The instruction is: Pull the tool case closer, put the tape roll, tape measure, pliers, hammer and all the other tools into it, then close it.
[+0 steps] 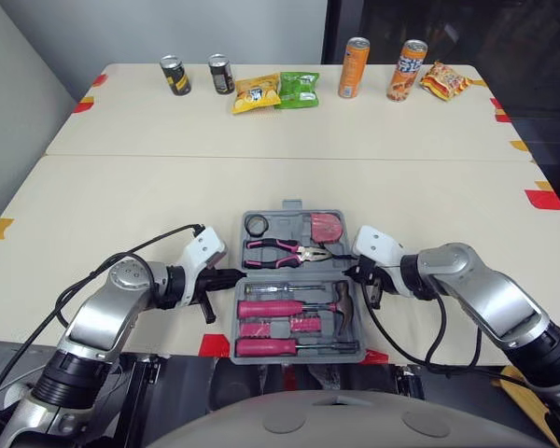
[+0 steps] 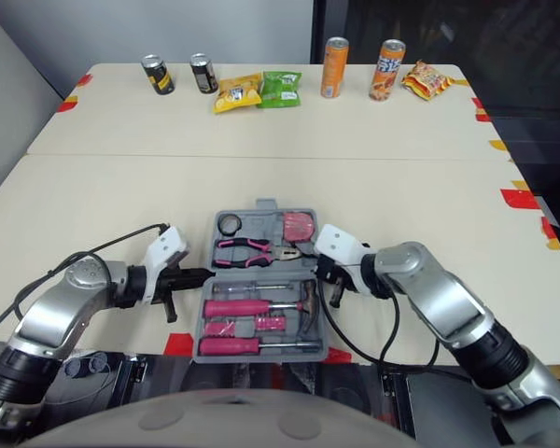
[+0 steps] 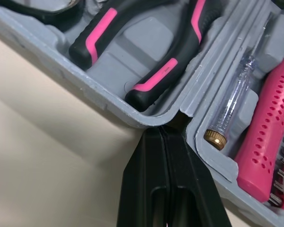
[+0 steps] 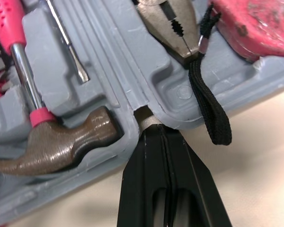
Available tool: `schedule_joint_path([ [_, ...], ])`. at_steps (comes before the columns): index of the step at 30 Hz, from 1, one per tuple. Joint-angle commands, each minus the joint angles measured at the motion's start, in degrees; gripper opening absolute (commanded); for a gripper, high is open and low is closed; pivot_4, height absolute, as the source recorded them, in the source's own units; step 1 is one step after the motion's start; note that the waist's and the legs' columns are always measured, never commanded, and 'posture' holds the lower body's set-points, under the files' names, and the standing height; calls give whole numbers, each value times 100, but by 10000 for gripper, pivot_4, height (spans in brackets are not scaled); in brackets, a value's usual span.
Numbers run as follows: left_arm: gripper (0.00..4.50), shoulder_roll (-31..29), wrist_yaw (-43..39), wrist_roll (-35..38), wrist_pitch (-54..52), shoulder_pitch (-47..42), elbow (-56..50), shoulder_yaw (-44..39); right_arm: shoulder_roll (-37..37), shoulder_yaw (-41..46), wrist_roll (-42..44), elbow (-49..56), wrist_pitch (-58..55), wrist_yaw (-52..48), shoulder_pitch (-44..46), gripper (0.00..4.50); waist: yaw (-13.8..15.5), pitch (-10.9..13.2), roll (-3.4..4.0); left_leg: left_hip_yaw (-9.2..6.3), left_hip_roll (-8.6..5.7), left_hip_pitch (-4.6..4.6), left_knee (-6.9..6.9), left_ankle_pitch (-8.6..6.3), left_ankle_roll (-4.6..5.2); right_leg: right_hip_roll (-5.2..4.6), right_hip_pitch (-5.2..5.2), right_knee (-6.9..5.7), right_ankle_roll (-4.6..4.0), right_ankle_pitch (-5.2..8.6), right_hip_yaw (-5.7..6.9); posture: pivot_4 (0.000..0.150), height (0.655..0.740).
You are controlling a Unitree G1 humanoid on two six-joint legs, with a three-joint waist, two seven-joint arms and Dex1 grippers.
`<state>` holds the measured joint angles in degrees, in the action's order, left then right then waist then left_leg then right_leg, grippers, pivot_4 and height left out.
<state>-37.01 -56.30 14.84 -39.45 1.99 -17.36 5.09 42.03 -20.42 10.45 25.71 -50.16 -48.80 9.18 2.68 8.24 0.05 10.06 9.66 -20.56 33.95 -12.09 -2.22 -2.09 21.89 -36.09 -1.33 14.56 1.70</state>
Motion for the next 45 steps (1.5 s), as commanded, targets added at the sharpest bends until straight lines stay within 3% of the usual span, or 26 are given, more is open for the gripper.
schedule_joint_path([
  [1,0,28,-35,474,367,122,-432,-490,250,560,244,88,670,-240,-295,494,34,5,-2,0,0,-1,0,0,0,0,0,1,0,0,0,1500,7400],
  [4,0,70,-237,726,1134,315,-135,-974,381,1111,309,-98,1810,-396,-742,494,60,7,-4,-1,0,-1,2,0,1,0,0,1,5,-3,1,1500,7400],
  [8,0,121,-636,1291,1631,760,159,-1632,250,1963,1127,-566,2616,-1101,-1176,494,-5,6,-3,0,0,2,2,-1,2,0,-1,-2,6,-4,0,1500,7400],
  [9,5234,114,-780,1444,1770,983,201,-1871,284,2246,1289,-691,2862,-1321,-1413,2665,-15,6,-3,0,0,2,2,-1,3,1,-1,-1,6,-4,-1,1500,7400],
  [15,25531,33,-1051,1959,2125,1849,360,-2855,365,3561,1854,-1179,4067,-2325,-2588,22221,6,6,-7,-1,1,-10,1,-3,7,1,-1,19,5,-2,3,1500,7400],
  [20,43182,-51,-1078,2107,2184,2180,443,-3312,410,4493,2179,-1572,4336,-2679,-3150,39392,30,8,-10,-1,0,4,1,-4,18,-1,-13,24,8,-2,3,1500,7400],
  [21,45000,-68,-1042,2138,2131,2168,382,-3325,423,4566,2183,-1639,4355,-2721,-3199,42781,35,8,-10,-1,0,6,1,-4,17,-1,-15,24,8,-2,3,1500,7400],
  [22,45000,-90,-1002,2168,2065,2138,319,-3322,427,4622,2183,-1713,4387,-2757,-3228,44784,39,8,-10,-1,0,9,1,-4,17,0,-17,24,9,-2,3,1500,7400],
  [29,45000,-151,-622,1761,2208,1767,-272,-2688,494,4575,2430,-1980,4066,-2995,-3130,44784,77,8,-6,-1,0,44,-5,-4,17,0,-45,26,11,-1,3,1500,7400],
  [32,45000,-114,-580,2099,1928,1529,-543,-2433,571,4360,2540,-1854,3671,-2994,-2930,44784,68,9,-8,-1,0,42,-5,-3,20,0,-48,32,12,-1,3,1500,7400],
  [35,36623,-220,-714,2271,1727,1296,-829,-2073,629,3929,2433,-1662,3338,-2848,-2577,45000,53,9,-8,-1,1,42,-6,-2,22,2,-48,32,11,-1,5,1500,7400],
  [45,643,-396,-1357,2007,1929,632,-668,-957,624,2240,2223,-1887,1627,-2361,-444,45000,38,9,-4,-1,3,42,-7,1,25,5,-43,25,10,-2,5,1500,7400],
])
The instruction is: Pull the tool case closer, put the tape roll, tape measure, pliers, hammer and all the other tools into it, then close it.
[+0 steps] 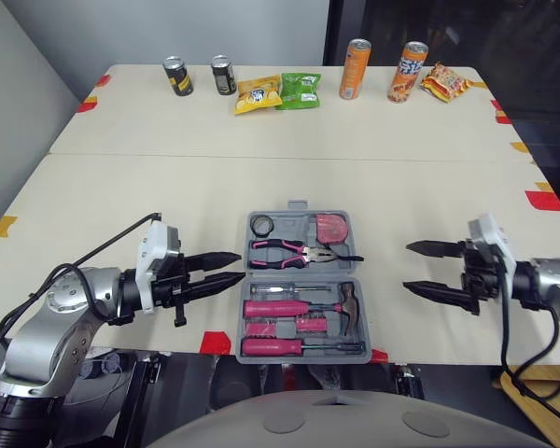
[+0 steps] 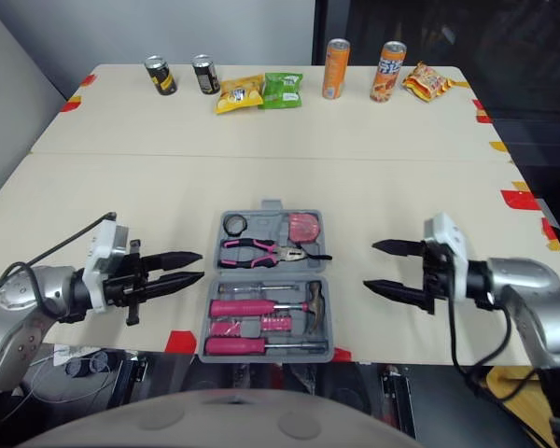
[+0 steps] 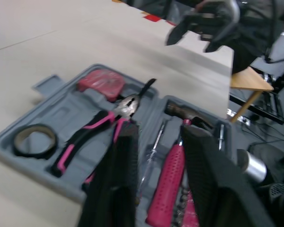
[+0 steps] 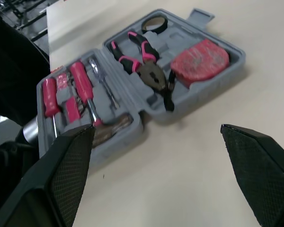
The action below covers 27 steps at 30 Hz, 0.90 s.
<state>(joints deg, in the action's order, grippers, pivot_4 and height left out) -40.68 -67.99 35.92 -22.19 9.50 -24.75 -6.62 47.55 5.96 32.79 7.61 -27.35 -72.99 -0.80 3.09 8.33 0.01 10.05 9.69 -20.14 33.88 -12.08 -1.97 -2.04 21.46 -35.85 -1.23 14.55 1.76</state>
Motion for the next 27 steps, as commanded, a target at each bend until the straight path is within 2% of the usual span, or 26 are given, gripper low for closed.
schedule_joint_path([
  [1,256,-16,-244,-158,279,-133,131,298,73,-577,16,-179,-1081,126,877,45000,-19,2,3,1,0,0,1,0,0,0,0,0,0,0,0,1500,7400],
  [7,256,-31,-379,-346,664,268,-32,559,-86,-1404,-331,-1055,-2246,341,2244,45000,-20,2,3,7,1,-10,7,1,0,0,18,-19,-10,4,-5,1500,7400],
  [14,256,-164,-446,-403,1052,975,-431,491,-307,-1983,-600,-1869,-2860,229,3165,45000,7,2,3,9,5,-39,15,1,-1,2,43,-32,-14,5,-4,1500,7400],
  [20,256,-267,-600,-470,1428,1355,-289,351,-536,-2380,-762,-2231,-3008,19,3640,45000,19,2,3,10,8,-34,16,0,-4,4,44,-38,-14,5,-5,1500,7400],
  [27,256,-166,-686,-746,1906,1299,437,527,-641,-2350,-690,-2102,-3188,-2,3738,45000,30,2,4,17,11,-29,17,0,-7,7,45,-41,-15,4,-10,1500,7400],
])
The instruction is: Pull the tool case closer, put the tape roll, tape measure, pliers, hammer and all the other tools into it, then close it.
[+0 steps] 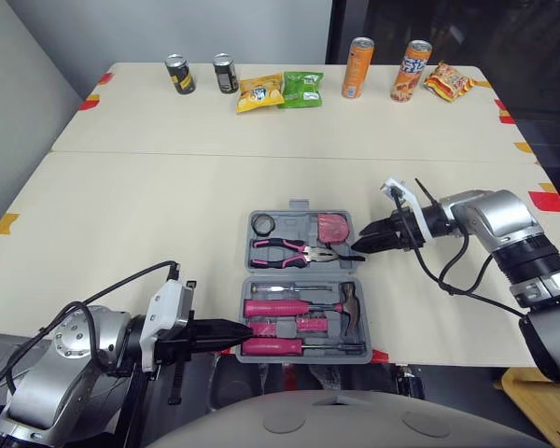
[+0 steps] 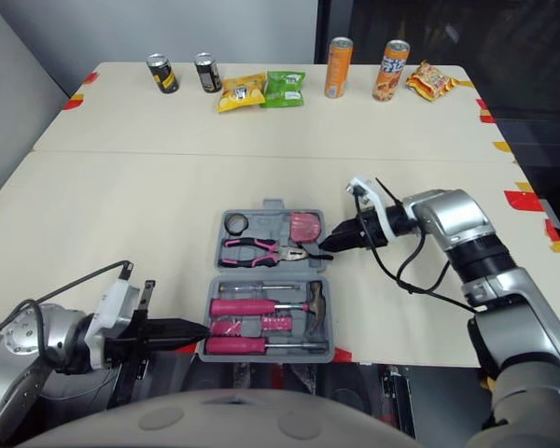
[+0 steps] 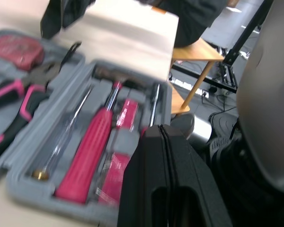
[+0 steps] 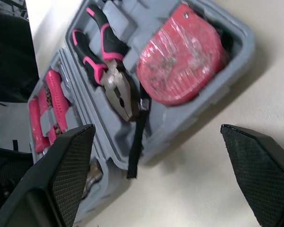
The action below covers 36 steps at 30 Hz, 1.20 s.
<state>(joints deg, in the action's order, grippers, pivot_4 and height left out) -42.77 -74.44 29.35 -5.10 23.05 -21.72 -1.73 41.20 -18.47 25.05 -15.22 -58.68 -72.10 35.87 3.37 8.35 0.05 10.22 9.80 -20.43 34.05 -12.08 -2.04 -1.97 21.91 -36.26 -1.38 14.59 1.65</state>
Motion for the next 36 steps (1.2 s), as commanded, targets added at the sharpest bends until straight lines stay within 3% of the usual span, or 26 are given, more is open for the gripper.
schedule_joint_path([
  [1,256,77,-3,-86,190,-101,154,71,1,102,94,218,-72,-87,57,45000,4,0,0,0,0,0,1,0,-1,0,0,0,0,0,0,1500,7400],
  [10,256,277,371,-255,-39,-503,100,480,43,311,276,571,-225,3,-119,45000,38,0,0,11,1,19,6,-1,-7,0,0,-19,-2,0,-13,1500,7400],
  [24,256,702,570,-1037,258,-1292,1263,1257,51,384,384,774,-309,94,-280,45000,58,0,0,14,5,31,15,-1,-13,5,1,-49,-7,3,-22,1500,7400],
  [31,256,1108,489,-1415,257,-2629,2806,1575,-2,354,350,721,-287,132,-300,45000,113,-1,0,14,5,32,31,0,-13,5,2,-70,-9,4,-23,1500,7400],
  [36,256,1132,351,-1456,385,-2747,2977,1637,-72,287,281,571,-238,139,-222,45000,91,-9,1,16,5,34,33,0,-14,5,2,-79,-13,6,-28,1500,7400],
])
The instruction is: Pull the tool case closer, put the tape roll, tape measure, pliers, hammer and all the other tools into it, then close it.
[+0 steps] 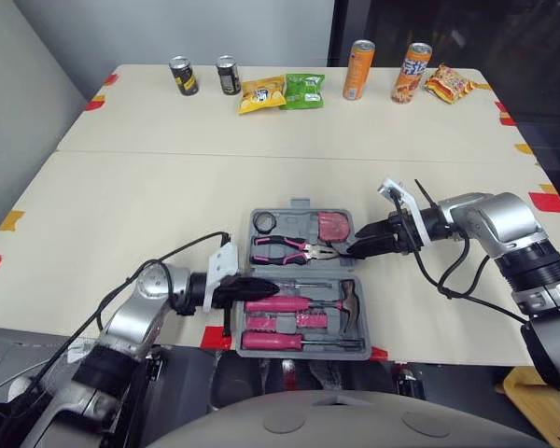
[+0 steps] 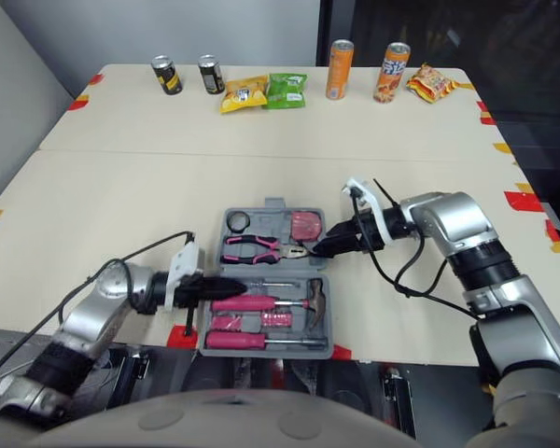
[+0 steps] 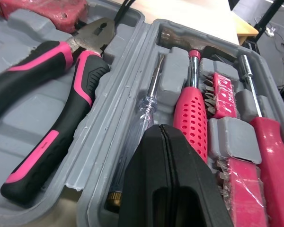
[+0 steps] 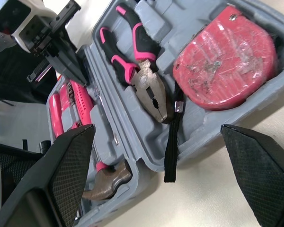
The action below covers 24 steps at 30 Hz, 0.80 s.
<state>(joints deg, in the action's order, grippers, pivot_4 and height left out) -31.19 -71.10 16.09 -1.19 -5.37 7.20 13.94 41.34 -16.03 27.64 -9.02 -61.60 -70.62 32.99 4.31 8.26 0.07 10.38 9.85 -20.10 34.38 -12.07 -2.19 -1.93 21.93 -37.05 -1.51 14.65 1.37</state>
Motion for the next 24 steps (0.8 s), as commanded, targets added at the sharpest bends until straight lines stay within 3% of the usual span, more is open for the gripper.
schedule_joint_path([
  [1,256,-40,28,-119,-43,164,-92,92,-99,32,12,-76,67,-8,79,45000,-4,-2,-2,0,0,0,0,0,0,0,0,0,0,0,0,1500,7400],
  [7,256,-278,303,-64,-477,915,-1513,166,-207,0,-25,-195,70,7,162,45000,-58,-3,0,1,1,-5,-3,-1,-3,0,3,5,-6,6,1,1500,7400],
  [12,256,-420,504,-160,-477,1452,-2032,227,-331,-93,-106,-318,94,29,194,45000,-44,-2,-2,0,1,-8,-9,-2,-4,0,8,11,-10,9,4,1500,7400],
  [24,256,-346,652,-529,372,1730,-1233,451,-480,-270,-236,-493,111,-55,302,45000,-48,-2,1,1,2,-3,-16,-2,-9,1,8,12,-10,9,3,1500,7400],
])
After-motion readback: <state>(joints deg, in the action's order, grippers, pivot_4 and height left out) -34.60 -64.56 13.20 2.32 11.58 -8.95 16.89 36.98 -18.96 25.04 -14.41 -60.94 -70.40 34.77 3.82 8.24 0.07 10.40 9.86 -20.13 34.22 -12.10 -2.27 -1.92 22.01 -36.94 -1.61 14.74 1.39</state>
